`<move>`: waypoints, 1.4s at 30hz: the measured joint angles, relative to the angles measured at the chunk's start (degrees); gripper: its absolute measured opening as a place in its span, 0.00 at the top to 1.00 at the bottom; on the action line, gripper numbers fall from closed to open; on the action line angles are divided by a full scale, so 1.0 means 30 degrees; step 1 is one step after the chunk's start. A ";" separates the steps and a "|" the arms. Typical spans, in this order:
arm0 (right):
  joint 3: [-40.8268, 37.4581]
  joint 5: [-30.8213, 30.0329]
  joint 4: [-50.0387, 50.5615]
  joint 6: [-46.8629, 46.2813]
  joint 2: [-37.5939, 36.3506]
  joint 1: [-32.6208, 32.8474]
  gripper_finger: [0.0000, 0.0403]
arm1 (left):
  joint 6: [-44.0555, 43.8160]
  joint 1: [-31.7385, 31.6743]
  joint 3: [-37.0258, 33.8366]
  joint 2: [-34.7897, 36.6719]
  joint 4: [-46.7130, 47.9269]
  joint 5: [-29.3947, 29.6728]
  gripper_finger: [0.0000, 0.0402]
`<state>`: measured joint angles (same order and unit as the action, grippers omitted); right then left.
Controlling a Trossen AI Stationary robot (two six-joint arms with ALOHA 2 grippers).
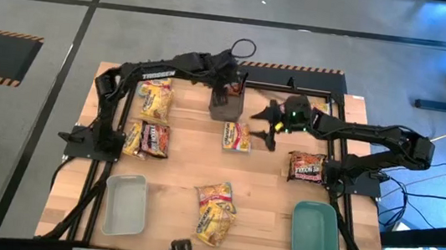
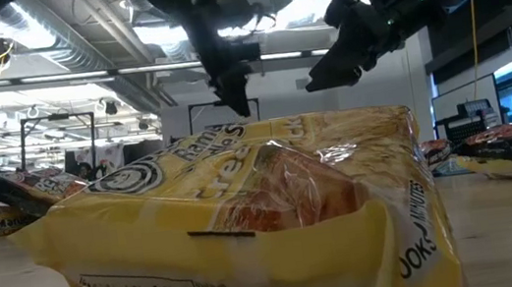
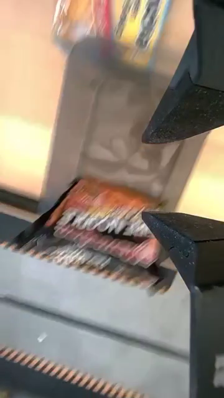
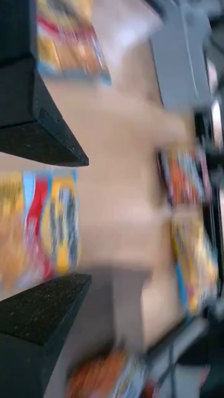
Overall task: Sort Maruchan noodles
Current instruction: Put the bottom right black noodle pack into the black bin
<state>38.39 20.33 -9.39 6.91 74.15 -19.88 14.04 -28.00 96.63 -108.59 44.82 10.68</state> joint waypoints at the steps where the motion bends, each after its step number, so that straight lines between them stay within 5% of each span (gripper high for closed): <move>1: 0.0000 -0.0237 0.0050 0.0187 0.0000 0.0478 0.30 | -0.0543 0.0302 -0.0511 0.0390 -0.0191 -0.0154 0.55; 4: 0.0003 -0.1495 0.0794 0.0299 0.0000 0.1733 0.30 | -0.2047 0.1312 -0.2947 0.2082 -0.1157 -0.0084 0.55; 11: -0.0015 -0.2921 0.3443 -0.1260 -0.0790 0.3226 0.30 | -0.4463 0.4530 -1.0545 0.6358 -0.9507 0.0387 0.55; 18: 0.0000 -0.7044 0.8146 -0.3019 -0.3148 0.4805 0.30 | -0.5015 0.7660 -1.5640 0.7161 -1.6889 0.0338 0.55; 24: 0.0000 -0.9297 1.1705 -0.5262 -0.4999 0.5682 0.30 | -0.5078 0.9075 -1.6585 0.6636 -1.8192 0.0072 0.55; 37: 0.0883 -0.7394 1.9989 -1.2771 -0.6431 0.7263 0.30 | -0.4655 1.0787 -1.6556 0.6534 -1.8779 -0.0239 0.55; 42: 0.1610 -0.8982 2.4203 -1.5926 -0.6448 0.7263 0.30 | -0.5005 1.0821 -1.6556 0.6534 -1.8797 -0.0141 0.55</move>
<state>43.22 -6.61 63.22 -40.86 54.81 1.91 -0.97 4.46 46.96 -88.99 -11.57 10.26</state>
